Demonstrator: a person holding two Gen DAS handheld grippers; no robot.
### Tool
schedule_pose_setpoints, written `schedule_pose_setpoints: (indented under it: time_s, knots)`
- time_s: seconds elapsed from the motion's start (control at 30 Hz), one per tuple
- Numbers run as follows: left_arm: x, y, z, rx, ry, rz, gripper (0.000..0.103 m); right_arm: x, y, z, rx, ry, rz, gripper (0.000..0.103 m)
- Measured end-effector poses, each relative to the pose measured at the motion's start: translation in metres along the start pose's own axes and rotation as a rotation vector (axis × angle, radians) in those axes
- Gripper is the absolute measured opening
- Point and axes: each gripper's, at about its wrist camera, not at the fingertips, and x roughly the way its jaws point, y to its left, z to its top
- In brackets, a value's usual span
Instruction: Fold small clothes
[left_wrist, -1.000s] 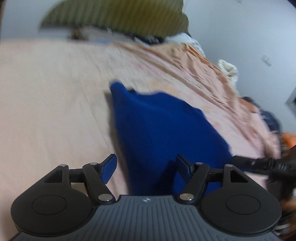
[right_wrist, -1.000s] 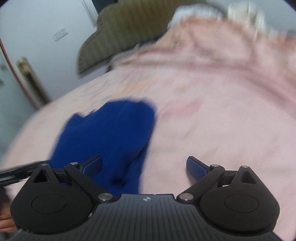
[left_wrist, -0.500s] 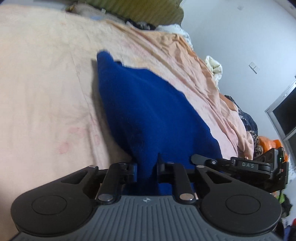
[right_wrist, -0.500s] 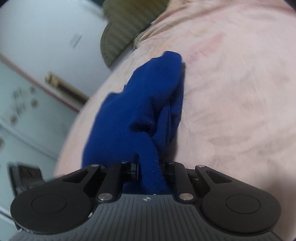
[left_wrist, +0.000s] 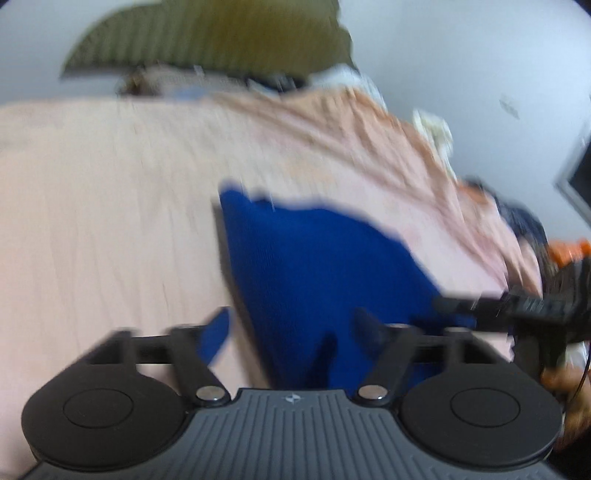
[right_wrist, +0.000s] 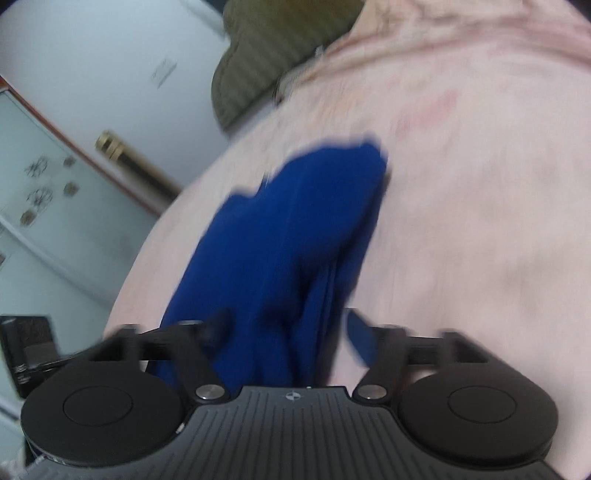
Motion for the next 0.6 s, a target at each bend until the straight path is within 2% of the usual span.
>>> schedule_pose_setpoints:
  time_s: [0.07,0.17,0.27,0.3,0.33,0.37,0.4,0.47,0.53,0.57,0.6]
  knots:
    - [0.019,0.005,0.018,-0.036,-0.006,-0.02,0.08,0.015,-0.01,0.023,0.014,-0.029,-0.037,0.082]
    - [0.058,0.017,0.038,-0.12,0.049,-0.072,0.08,0.038,-0.029,0.048,0.073,-0.057,-0.024,0.069]
    - [0.086,0.029,0.043,-0.186,0.081,-0.036,0.078,0.063,-0.036,0.067,0.086,-0.047,0.006,0.066]
    - [0.09,0.03,0.042,-0.179,0.077,-0.057,0.073,0.069,-0.036,0.071,0.082,-0.041,0.006,0.061]
    - [0.091,0.028,0.042,-0.153,0.064,-0.06,0.045,0.075,-0.035,0.075,0.066,-0.033,0.009,0.05]
    - [0.091,0.025,0.042,-0.112,0.058,-0.043,0.029,0.078,-0.032,0.076,0.039,-0.02,0.003,0.036]
    - [0.089,0.023,0.042,-0.074,0.046,-0.031,0.028,0.083,-0.029,0.077,0.006,-0.01,-0.005,0.027]
    - [0.088,0.02,0.042,-0.043,0.0,-0.025,0.023,0.081,-0.016,0.079,-0.085,-0.019,-0.033,0.026]
    - [0.095,0.018,0.044,-0.019,-0.015,0.028,0.022,0.079,-0.004,0.085,-0.17,-0.058,-0.047,0.023]
    - [0.099,0.017,0.044,-0.002,-0.012,0.057,0.022,0.077,0.0,0.086,-0.203,-0.086,-0.062,0.019]
    - [0.103,0.013,0.044,0.02,-0.01,0.086,0.023,0.08,0.004,0.089,-0.237,-0.107,-0.098,0.016]
